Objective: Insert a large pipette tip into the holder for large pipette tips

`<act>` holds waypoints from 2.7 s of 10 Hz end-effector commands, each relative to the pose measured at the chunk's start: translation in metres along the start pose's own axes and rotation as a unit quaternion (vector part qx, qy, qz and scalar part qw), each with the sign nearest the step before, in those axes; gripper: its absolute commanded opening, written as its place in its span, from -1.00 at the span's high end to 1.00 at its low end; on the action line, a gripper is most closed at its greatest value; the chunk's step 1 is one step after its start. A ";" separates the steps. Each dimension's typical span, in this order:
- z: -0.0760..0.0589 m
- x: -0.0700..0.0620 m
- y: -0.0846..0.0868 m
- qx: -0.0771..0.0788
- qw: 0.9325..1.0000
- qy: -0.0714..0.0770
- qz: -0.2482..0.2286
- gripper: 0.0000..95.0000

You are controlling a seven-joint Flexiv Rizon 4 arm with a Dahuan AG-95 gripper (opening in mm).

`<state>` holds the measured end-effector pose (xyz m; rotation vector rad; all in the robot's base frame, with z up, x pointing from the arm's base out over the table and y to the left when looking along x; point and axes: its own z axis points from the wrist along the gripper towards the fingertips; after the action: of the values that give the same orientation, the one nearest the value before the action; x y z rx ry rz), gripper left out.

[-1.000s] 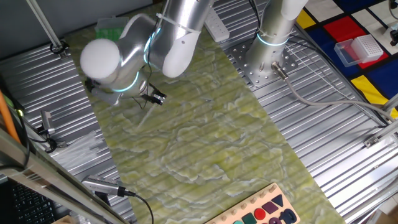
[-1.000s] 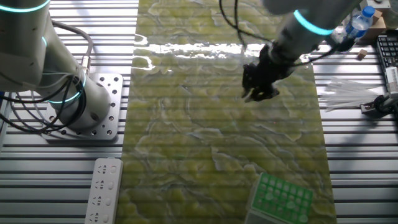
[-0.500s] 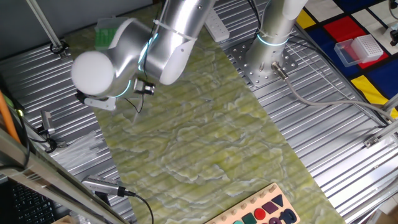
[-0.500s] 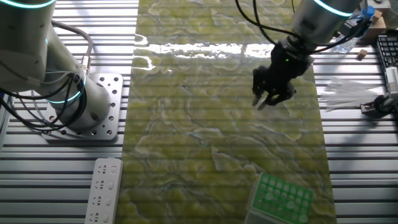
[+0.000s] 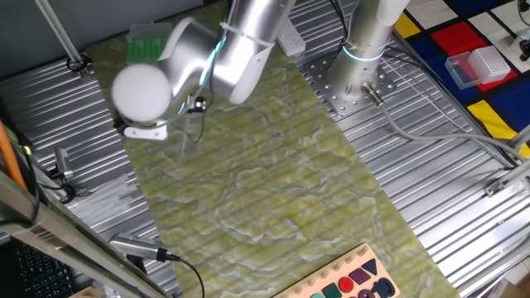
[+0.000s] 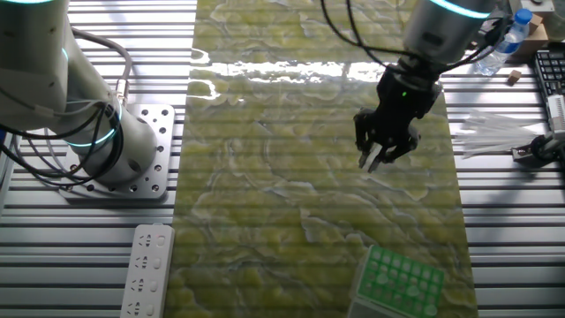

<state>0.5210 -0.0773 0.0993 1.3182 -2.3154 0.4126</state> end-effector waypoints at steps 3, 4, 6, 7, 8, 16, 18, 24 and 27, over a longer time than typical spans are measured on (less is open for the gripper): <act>-0.001 -0.001 -0.002 -0.004 1.000 -0.009 -0.007 1.00; -0.002 -0.001 -0.002 -0.003 1.000 -0.011 -0.010 1.00; -0.003 -0.001 -0.002 -0.002 1.000 -0.012 -0.012 1.00; -0.003 -0.001 -0.002 -0.001 1.000 -0.012 -0.015 1.00; -0.003 -0.001 -0.002 -0.001 1.000 -0.012 -0.016 1.00; -0.003 -0.003 -0.004 0.002 0.999 -0.004 -0.035 1.00; -0.003 -0.004 -0.004 0.004 0.999 0.001 -0.050 1.00; -0.003 -0.007 -0.005 0.004 0.999 -0.003 -0.052 1.00; -0.003 -0.013 -0.007 -0.015 0.999 -0.039 -0.015 1.00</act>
<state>0.5323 -0.0716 0.0970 1.3996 -2.3158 0.3451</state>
